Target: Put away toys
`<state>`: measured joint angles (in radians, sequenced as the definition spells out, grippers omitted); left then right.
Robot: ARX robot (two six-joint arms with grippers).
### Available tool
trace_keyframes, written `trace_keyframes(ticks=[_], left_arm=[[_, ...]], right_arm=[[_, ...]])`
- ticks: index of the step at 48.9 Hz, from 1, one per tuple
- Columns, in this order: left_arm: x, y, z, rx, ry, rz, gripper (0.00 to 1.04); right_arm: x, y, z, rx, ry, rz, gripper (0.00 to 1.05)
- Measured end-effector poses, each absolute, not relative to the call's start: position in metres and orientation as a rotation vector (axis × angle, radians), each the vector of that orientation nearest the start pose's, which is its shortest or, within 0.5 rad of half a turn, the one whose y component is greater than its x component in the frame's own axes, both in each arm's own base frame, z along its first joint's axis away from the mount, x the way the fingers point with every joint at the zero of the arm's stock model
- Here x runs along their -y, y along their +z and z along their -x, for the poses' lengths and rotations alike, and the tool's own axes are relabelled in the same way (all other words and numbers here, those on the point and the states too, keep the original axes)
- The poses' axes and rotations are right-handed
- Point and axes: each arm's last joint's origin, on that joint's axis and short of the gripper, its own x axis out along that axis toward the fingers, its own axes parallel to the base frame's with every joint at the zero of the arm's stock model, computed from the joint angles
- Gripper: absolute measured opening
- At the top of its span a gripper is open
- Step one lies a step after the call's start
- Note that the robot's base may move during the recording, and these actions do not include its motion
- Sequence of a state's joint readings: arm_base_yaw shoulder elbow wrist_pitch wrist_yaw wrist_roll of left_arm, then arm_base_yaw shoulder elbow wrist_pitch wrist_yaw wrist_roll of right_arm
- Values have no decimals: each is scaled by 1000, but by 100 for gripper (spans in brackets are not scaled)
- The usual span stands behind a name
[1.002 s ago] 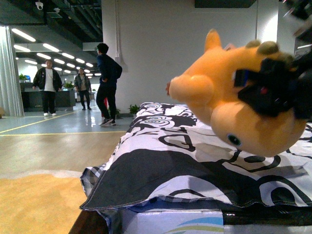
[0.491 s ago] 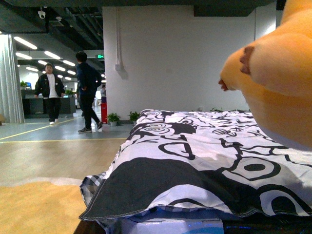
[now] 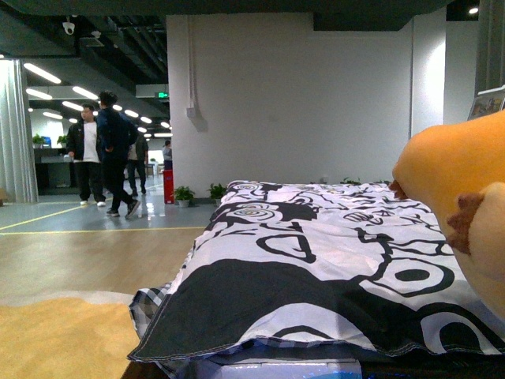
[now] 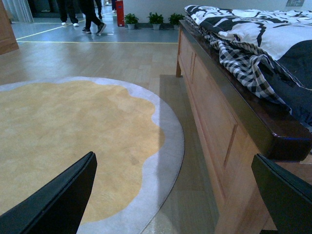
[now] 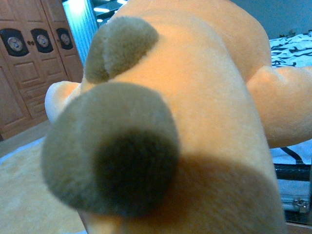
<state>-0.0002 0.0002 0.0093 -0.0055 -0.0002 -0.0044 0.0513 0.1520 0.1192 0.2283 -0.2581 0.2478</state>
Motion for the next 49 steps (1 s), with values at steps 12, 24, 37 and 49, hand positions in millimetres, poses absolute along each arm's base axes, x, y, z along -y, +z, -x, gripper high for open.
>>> trace_keyframes(ticks=[12,24,37,49], left_arm=[[0,166,-97,4,0,4,99],[0,166,-97,4,0,4,99],[0,166,-97,4,0,4,99],[0,166,-97,4,4,4,99]], right_arm=[[-13,194,-99,117,312,-197,11],[-14,193,-99,118,319,-194,11],[-14,193,-99,119,319,-192,11],[-14,193,-99,118,326,-190,11]])
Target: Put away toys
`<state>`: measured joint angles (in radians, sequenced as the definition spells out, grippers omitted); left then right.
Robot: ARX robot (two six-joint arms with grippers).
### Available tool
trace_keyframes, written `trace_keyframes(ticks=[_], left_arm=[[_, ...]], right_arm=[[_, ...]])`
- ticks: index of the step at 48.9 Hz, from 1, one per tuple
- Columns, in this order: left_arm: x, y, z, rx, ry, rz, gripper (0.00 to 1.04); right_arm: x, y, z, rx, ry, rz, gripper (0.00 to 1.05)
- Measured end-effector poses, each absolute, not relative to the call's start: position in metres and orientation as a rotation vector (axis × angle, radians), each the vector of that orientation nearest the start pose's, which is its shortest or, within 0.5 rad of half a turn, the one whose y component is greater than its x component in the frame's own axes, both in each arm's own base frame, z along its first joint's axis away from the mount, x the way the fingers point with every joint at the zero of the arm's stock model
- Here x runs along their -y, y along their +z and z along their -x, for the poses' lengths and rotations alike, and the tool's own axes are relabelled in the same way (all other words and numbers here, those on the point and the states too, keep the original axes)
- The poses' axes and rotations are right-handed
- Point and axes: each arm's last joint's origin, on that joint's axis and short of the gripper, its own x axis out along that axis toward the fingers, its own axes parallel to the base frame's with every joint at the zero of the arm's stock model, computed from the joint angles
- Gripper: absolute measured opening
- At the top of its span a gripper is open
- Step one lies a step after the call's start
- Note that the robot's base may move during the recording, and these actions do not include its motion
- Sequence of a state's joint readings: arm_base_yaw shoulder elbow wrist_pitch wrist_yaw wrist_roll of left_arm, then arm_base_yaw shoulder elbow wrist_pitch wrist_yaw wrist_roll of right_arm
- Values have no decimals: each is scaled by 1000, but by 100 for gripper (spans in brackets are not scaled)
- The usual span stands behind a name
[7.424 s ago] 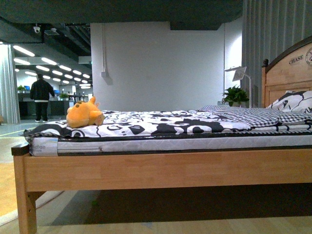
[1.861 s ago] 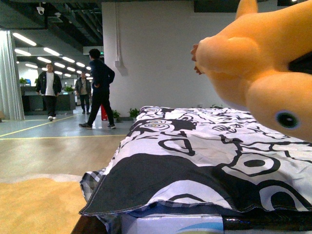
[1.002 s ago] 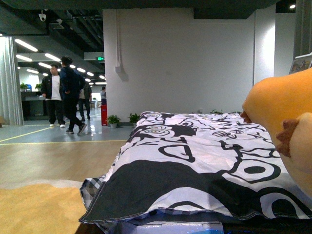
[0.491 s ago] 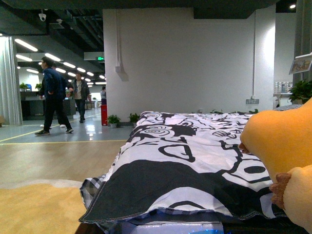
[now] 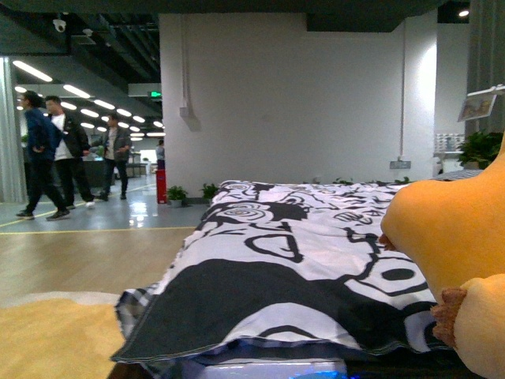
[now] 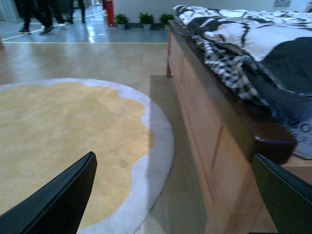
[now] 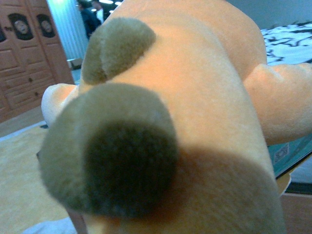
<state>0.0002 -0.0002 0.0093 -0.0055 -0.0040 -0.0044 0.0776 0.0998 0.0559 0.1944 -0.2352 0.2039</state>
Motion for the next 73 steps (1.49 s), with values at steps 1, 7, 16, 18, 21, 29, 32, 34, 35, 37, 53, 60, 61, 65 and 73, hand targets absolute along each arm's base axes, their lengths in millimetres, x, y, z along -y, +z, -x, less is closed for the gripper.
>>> trace_keyframes(ticks=[1,7,16,18,21,29,32,34,35,37,53,60,61,65,73], left_arm=[[0,166,-97,4,4,5,99],[0,166,-97,3,1,4,99],[0,166,-97,3,0,4,99],[0,166,-97,3,0,4,99],[0,166,-97,3,0,4,99],[0,166,-97,3,0,4,99],[0,166,-97,3,0,4,99],[0,166,-97,3,0,4,99],[0,166,-97,3,0,4,99],[0,166,-97,3,0,4,99],[0,166,-97,3,0,4,99],[0,166,-97,3,0,4,99],[0,166,-97,3,0,4,99],[0,166,-97,3,0,4,99],[0,166,-97,3,0,4,99]], right_arm=[[-14,193,-99,118,326,-190,11],[-14,193,-99,119,322,-190,11],[-14,193,-99,121,316,-189,11],[-14,193,-99,122,316,-188,11],[-14,193,-99,121,319,-187,11],[-14,193,-99,121,319,-187,11],[-14,193,-99,120,320,-187,11],[-14,193,-99,120,319,-187,11],[-14,193,-99,120,318,-187,11],[-14,193,-99,120,318,-187,11],[-14,192,-99,119,318,-184,10],[-14,192,-99,120,318,-183,10],[-14,192,-99,119,318,-183,10],[-14,192,-99,118,319,-184,10],[-14,192,-99,119,319,-183,10]])
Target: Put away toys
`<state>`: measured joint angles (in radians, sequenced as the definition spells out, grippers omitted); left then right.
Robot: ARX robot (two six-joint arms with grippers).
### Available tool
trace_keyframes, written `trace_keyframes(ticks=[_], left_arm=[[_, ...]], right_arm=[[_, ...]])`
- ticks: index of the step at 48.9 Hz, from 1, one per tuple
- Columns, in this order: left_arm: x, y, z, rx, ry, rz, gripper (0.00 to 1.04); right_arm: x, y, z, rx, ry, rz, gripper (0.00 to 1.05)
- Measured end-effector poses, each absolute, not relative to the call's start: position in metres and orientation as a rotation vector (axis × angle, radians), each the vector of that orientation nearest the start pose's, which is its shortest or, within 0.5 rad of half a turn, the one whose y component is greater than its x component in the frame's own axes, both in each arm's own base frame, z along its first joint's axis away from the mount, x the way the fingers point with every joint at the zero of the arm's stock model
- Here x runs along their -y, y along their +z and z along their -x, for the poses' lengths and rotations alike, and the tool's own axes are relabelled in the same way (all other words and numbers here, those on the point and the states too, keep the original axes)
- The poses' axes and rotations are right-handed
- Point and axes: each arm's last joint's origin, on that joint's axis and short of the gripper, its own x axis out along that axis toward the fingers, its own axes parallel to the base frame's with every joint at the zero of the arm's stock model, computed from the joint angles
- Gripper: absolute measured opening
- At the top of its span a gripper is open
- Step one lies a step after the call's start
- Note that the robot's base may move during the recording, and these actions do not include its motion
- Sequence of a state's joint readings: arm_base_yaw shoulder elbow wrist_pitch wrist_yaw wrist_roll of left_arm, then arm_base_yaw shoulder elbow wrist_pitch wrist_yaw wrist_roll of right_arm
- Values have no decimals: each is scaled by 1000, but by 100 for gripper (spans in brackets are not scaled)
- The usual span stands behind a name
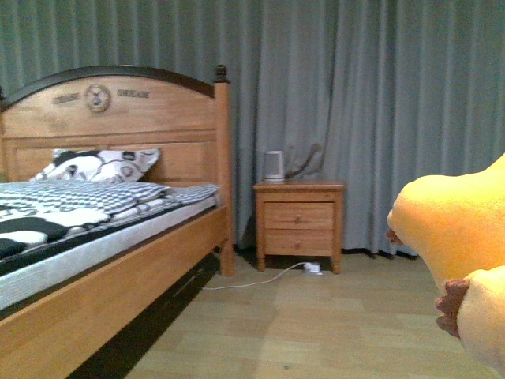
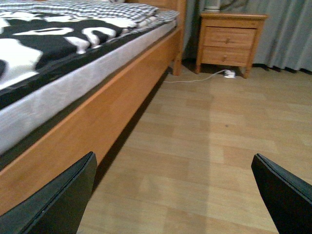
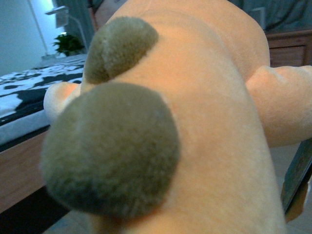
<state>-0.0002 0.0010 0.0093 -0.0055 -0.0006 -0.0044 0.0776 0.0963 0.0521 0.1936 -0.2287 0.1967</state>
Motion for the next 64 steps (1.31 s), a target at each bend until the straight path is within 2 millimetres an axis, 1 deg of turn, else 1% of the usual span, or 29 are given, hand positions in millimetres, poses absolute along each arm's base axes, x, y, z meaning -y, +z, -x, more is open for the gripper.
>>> trace_keyframes(ticks=[64], left_arm=[[0,166,-97,4,-1,4,99]], right_arm=[[-14,192,-99,120,318,-181,10]])
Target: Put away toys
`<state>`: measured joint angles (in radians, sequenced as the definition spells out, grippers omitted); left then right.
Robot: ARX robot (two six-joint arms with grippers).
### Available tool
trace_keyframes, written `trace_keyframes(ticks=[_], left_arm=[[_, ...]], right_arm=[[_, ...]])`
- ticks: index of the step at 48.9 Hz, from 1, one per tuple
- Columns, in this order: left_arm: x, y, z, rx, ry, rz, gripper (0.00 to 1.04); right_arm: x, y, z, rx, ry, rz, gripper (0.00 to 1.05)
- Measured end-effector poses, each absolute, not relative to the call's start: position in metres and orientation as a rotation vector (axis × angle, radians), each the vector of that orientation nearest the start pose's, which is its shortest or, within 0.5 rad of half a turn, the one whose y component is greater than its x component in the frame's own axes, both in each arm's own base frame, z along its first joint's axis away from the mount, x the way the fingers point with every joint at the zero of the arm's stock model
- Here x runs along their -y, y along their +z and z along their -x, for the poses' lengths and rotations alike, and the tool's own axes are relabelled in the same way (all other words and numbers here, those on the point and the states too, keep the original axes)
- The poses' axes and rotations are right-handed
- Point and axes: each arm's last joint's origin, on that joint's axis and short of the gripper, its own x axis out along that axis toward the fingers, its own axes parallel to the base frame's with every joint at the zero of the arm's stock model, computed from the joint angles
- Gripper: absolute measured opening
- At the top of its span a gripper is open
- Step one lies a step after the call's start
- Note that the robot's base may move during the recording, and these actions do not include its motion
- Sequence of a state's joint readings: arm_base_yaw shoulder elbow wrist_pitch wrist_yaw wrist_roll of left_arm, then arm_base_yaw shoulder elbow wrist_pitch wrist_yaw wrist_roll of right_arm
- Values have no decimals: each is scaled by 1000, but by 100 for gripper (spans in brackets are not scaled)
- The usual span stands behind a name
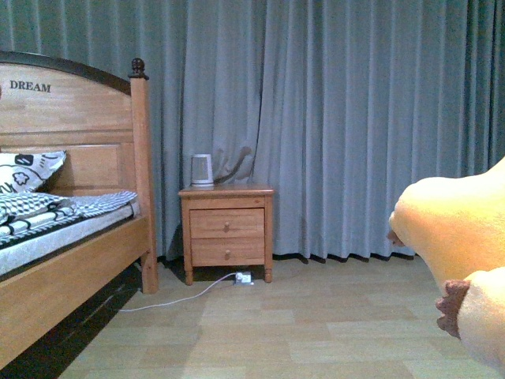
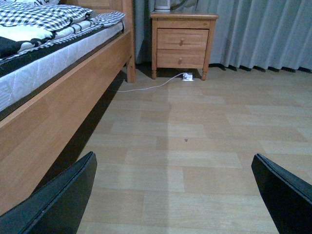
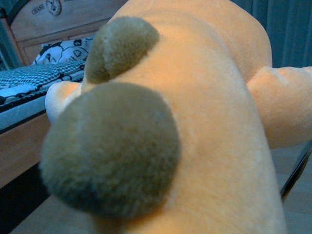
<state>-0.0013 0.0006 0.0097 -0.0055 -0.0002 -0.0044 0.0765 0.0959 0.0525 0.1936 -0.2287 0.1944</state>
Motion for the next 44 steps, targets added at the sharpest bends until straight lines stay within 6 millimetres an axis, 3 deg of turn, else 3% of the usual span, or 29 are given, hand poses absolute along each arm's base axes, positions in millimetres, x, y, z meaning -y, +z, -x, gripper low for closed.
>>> trace_keyframes(ticks=[44], left_arm=[[0,166,-97,3,-2,4,99]], right_arm=[[-14,192,-99,120,319,-181,10]])
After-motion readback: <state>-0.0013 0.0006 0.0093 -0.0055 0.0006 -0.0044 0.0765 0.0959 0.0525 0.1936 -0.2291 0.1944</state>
